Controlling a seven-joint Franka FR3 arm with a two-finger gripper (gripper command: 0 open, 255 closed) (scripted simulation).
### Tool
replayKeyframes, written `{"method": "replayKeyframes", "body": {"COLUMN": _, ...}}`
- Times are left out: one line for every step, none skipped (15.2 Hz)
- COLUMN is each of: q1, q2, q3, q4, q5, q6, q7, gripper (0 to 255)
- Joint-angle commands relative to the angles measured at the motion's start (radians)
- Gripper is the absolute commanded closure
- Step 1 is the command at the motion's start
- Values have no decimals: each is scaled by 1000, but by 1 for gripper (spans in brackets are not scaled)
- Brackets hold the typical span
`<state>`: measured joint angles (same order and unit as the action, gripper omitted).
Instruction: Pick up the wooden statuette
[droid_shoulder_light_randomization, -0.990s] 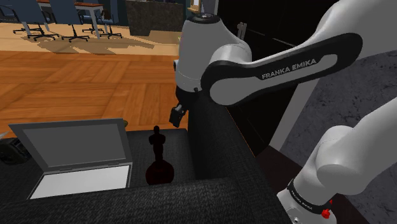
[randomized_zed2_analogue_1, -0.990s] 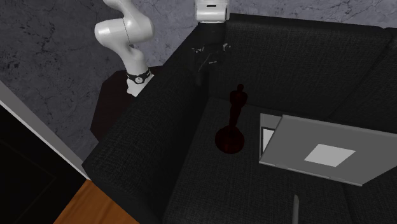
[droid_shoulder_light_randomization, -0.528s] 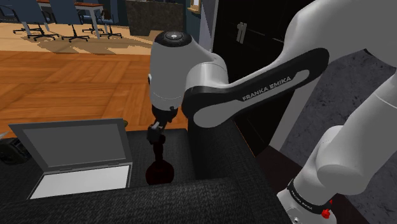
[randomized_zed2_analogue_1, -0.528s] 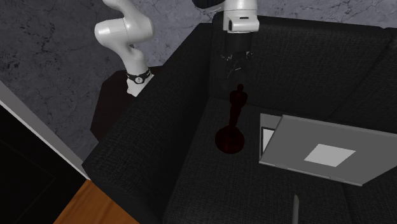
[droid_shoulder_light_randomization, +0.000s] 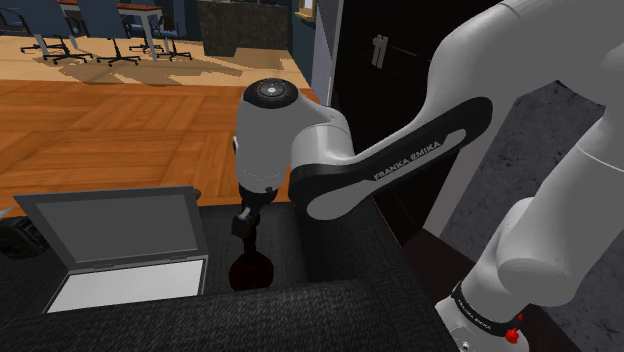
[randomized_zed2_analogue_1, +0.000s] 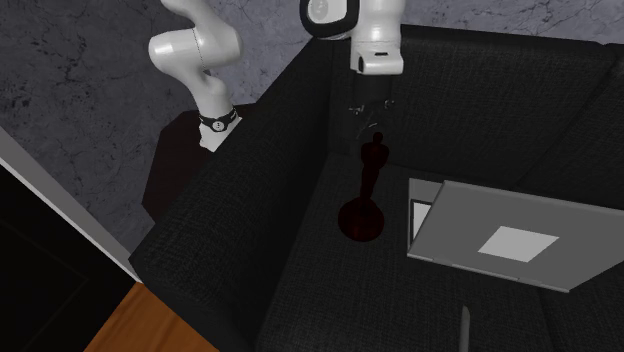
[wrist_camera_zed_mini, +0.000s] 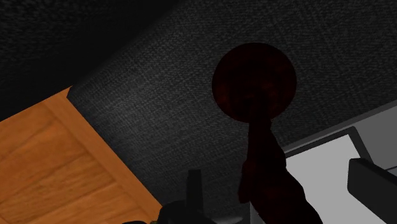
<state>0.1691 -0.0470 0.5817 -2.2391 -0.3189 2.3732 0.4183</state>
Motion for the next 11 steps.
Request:
{"method": "replayKeyframes", "body": {"q1": 0, "q2": 2, "q3": 0, "q4": -4, "q5": -4, "q6": 6, "q7": 3, "gripper": 255}}
{"method": "replayKeyframes", "body": {"q1": 0, "q2": 1, "q3": 0, "q4": -5, "q5": -2, "q6": 5, "q7": 2, "gripper": 255}}
{"method": "replayKeyframes", "body": {"q1": 0, "q2": 1, "q3": 0, "q4": -5, "q5": -2, "q6": 5, "q7": 2, "gripper": 255}}
{"method": "replayKeyframes", "body": {"q1": 0, "q2": 1, "q3": 0, "q4": -4, "q5": -2, "q6": 5, "q7": 2, "gripper": 255}}
{"method": "replayKeyframes", "body": {"q1": 0, "q2": 1, "q3": 0, "q4": -4, "q5": -2, "q6": 5, "q7": 2, "gripper": 255}}
{"method": "replayKeyframes", "body": {"q1": 0, "q2": 0, "q3": 0, "q4": -5, "q5": -2, "q6": 5, "q7": 2, "gripper": 255}}
{"method": "replayKeyframes", "body": {"q1": 0, "q2": 1, "q3": 0, "q4": -4, "q5": -2, "q6": 5, "q7": 2, "gripper": 255}}
{"method": "replayKeyframes", "body": {"q1": 0, "q2": 0, "q3": 0, "q4": -5, "q5": -2, "q6": 5, "q7": 1, "gripper": 255}}
{"method": "replayKeyframes", "body": {"q1": 0, "q2": 0, "q3": 0, "q4": -5, "q5": -2, "q6": 5, "q7": 2, "gripper": 255}}
{"method": "replayKeyframes", "body": {"q1": 0, "q2": 2, "q3": 1, "q4": -3, "q5": -4, "q6": 5, "q7": 4, "gripper": 255}}
{"method": "replayKeyframes", "body": {"q1": 1, "q2": -6, "q3": 0, "q4": 3, "q5": 7, "q6": -6, "q7": -5, "gripper": 255}}
